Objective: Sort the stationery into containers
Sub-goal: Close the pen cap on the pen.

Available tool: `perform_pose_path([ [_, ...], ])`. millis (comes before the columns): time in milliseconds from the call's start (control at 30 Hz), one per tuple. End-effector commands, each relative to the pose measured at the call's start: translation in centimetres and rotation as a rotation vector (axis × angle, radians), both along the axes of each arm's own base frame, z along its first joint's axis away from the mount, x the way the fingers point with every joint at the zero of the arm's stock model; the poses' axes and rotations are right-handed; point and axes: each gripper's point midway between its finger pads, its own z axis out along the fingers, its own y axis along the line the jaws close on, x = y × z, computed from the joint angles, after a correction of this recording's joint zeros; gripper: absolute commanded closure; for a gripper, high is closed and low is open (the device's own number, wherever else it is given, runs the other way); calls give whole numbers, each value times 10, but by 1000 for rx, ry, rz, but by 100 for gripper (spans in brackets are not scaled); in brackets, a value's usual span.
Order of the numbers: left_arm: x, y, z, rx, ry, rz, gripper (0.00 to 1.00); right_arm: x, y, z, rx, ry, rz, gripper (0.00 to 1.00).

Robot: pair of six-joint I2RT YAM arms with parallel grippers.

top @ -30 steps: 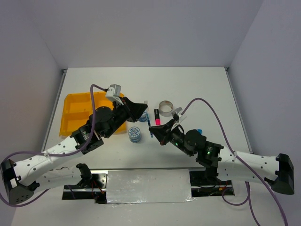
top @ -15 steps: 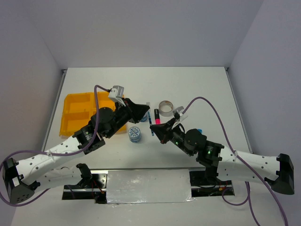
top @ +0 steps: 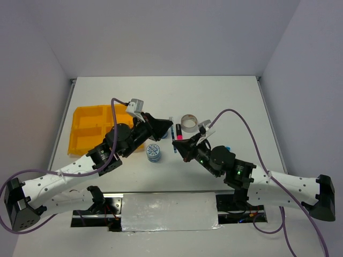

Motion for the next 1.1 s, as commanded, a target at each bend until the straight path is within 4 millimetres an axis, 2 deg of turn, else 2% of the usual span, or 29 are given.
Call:
perform_pose_path([
  [0, -7, -5, 11, -37, -41, -41, 100, 7, -1, 46, 119, -34, -55, 100],
  [300, -9, -6, 4, -24, -40, -56, 100, 15, -7, 77, 193, -73, -104, 100],
  [533, -17, -13, -6, 19, -61, -122, 100, 18, -5, 106, 171, -158, -98, 100],
  [667, -22, -20, -16, 73, -60, -168, 100, 22, -12, 120, 136, -218, -112, 100],
  [700, -22, -20, -19, 83, -59, -172, 100, 17, -11, 124, 139, -234, -86, 100],
  [767, -23, -18, -19, 88, -62, -170, 100, 13, -5, 122, 115, -260, -41, 100],
  [833, -25, -17, -15, 91, -77, -177, 99, 4, 8, 111, 72, -282, 42, 100],
  [867, -26, -18, -7, 84, -93, -188, 92, 4, 12, 104, 59, -273, 54, 100],
  [967, -31, -21, 10, 83, -135, -219, 81, 6, 19, 82, 13, -234, 64, 100],
  [1033, -32, -20, 18, 82, -160, -224, 79, 5, 21, 79, 16, -230, 70, 100],
  [1067, -33, -17, 25, 72, -173, -220, 82, 5, 21, 77, 10, -225, 70, 100],
])
